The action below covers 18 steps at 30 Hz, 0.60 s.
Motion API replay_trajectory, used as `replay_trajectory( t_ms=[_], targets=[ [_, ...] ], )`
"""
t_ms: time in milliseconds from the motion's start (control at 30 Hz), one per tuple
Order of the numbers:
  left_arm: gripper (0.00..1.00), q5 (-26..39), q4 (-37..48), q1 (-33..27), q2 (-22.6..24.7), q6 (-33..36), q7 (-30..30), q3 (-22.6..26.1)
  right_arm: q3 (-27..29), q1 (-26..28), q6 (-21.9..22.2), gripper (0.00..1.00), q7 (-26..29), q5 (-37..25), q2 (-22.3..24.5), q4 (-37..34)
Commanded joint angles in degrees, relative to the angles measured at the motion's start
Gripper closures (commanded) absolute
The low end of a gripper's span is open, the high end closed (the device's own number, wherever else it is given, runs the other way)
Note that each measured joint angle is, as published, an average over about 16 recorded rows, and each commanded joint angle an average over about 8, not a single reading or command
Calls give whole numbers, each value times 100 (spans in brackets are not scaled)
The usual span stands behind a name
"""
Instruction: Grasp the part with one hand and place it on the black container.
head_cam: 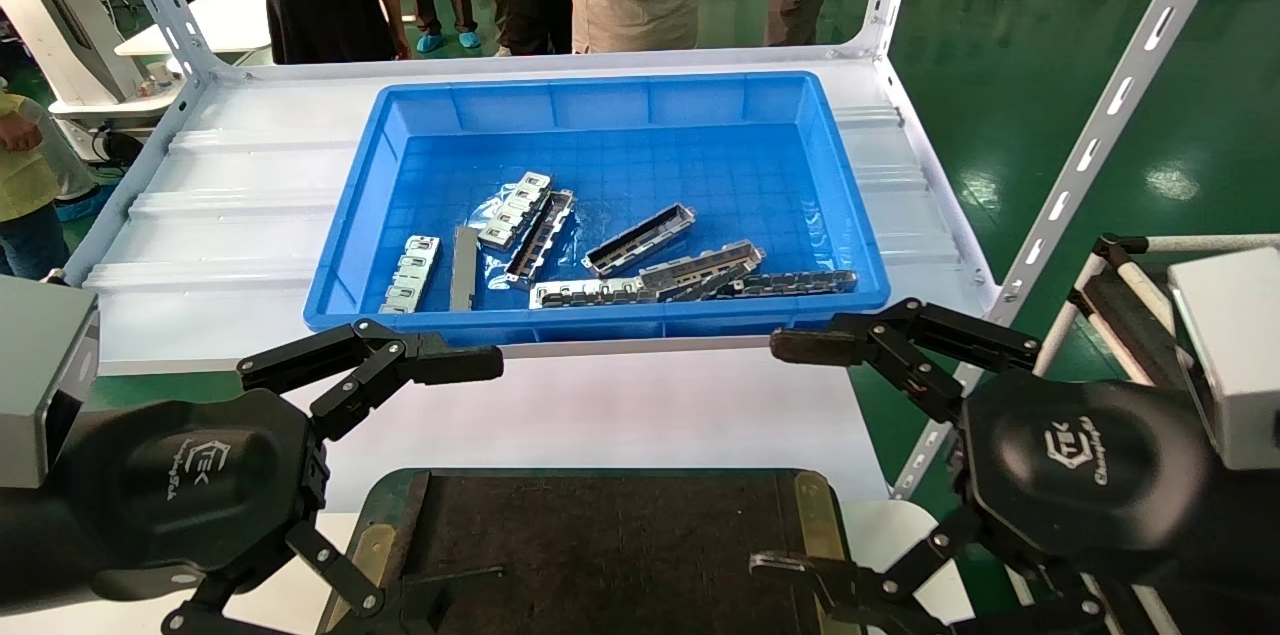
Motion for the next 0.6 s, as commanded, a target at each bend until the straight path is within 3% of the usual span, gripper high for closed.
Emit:
replay_trajectory(
  t_ms=[33,600],
  targets=[
    [0,0,0,0,0,0,0,0,0,0,0,0,0,0,0,0],
    [0,66,14,-62,109,-21,-2,64,-1,1,-1,0,-1,0,0,-2]
  ],
)
